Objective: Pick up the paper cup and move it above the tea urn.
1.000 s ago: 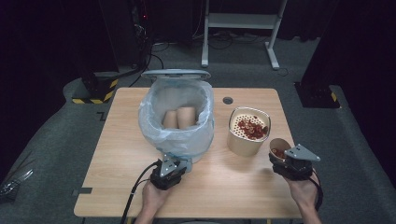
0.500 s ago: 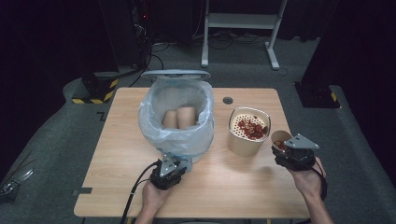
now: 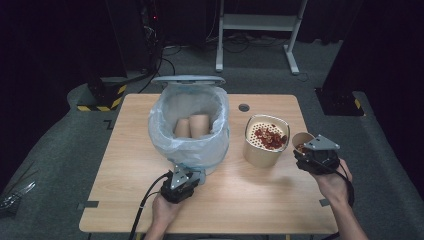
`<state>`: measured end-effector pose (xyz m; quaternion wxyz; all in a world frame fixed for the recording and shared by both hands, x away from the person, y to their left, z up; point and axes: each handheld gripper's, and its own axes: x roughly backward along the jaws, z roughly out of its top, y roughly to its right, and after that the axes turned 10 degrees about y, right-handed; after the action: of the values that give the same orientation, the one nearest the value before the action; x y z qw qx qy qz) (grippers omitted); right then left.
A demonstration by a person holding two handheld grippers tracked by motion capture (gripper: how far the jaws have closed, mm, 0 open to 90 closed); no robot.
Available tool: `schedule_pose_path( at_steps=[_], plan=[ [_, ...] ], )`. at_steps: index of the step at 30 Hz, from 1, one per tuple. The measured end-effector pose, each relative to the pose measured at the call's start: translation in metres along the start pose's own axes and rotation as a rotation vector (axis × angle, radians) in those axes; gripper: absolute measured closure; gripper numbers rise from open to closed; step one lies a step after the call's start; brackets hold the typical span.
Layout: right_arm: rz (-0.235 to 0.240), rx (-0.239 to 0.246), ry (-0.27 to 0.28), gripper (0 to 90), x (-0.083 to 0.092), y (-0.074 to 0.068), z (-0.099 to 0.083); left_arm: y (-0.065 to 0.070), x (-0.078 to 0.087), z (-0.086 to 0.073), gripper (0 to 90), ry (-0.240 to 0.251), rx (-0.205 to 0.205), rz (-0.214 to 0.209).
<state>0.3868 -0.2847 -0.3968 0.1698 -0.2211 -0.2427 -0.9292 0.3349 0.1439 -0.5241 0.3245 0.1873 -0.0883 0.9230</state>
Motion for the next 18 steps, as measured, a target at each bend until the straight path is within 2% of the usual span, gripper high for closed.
schedule_pose_path(
  at_steps=[8,10,13,14,16,18],
  plan=[
    [-0.027,0.062,-0.029,35.2,-0.002,0.003,0.010,0.000,0.000,0.000,61.7,0.001,0.004,-0.003],
    [-0.042,0.099,-0.042,35.3,-0.003,0.005,0.014,0.000,0.000,0.000,61.7,0.001,0.003,-0.003],
    [-0.054,0.113,-0.051,35.3,-0.004,0.006,0.017,0.000,0.000,0.000,61.7,0.001,0.001,-0.002],
    [-0.065,0.136,-0.061,35.4,-0.005,0.007,0.020,0.000,0.000,0.000,61.7,0.000,0.001,-0.002],
    [-0.070,0.145,-0.068,35.4,-0.006,0.007,0.021,0.000,0.000,0.000,61.7,0.000,0.000,-0.002],
    [-0.077,0.174,-0.078,35.5,-0.007,0.007,0.024,0.000,0.000,0.000,61.7,0.000,0.001,-0.002]
  ],
)
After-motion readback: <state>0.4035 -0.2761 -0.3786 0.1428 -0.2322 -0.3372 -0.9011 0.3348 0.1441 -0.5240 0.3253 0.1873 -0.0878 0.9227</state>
